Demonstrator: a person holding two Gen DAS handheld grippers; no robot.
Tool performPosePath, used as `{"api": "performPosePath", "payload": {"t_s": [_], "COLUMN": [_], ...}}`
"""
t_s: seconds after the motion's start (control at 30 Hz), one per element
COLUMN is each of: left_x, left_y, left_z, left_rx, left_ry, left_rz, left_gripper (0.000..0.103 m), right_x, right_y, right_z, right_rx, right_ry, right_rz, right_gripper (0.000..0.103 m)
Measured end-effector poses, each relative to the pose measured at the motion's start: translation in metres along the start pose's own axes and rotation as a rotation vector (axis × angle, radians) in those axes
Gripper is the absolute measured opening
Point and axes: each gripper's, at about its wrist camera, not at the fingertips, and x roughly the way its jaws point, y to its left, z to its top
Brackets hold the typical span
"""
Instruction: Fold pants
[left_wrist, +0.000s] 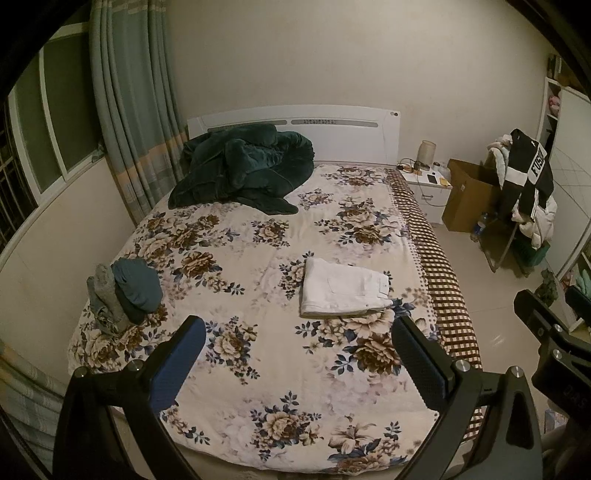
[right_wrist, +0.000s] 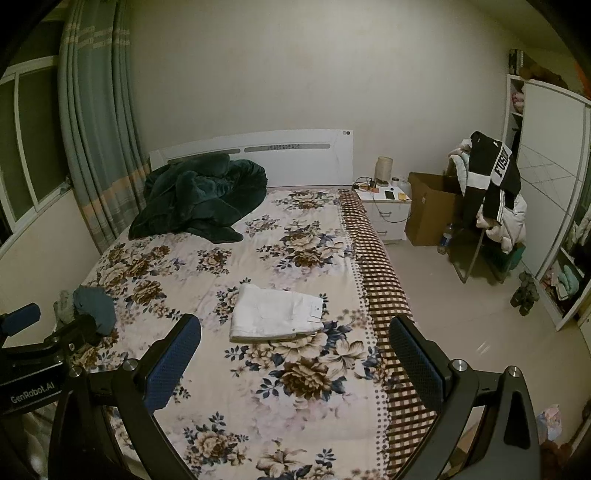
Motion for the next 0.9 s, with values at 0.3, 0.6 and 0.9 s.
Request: {"api": "performPosePath", "payload": {"t_s": [0.3, 0.6, 0.9], "left_x": [0.0, 0.0, 0.002], "left_y": [0.0, -0.002, -0.007], "left_z": [0.001, 0.001, 0.007], "left_rx": [0.003, 0.0, -0.001], "left_ry": [0.002, 0.0, -0.002], "left_rz": [-0.001, 0.002, -0.005], "left_gripper": [0.103, 0.103, 0.103], "right_x": [0.003, 0.013, 0.014], "right_y": [0.0, -0.003, -0.004], "right_z": [0.0, -0.007, -0.008], "right_rx": [0.0, 0.004, 0.004], "right_ry": [0.002, 0.011, 0.013], "right_rz": [-0.001, 0.0, 0.001], "right_gripper": [0.103, 0.103, 0.103]}}
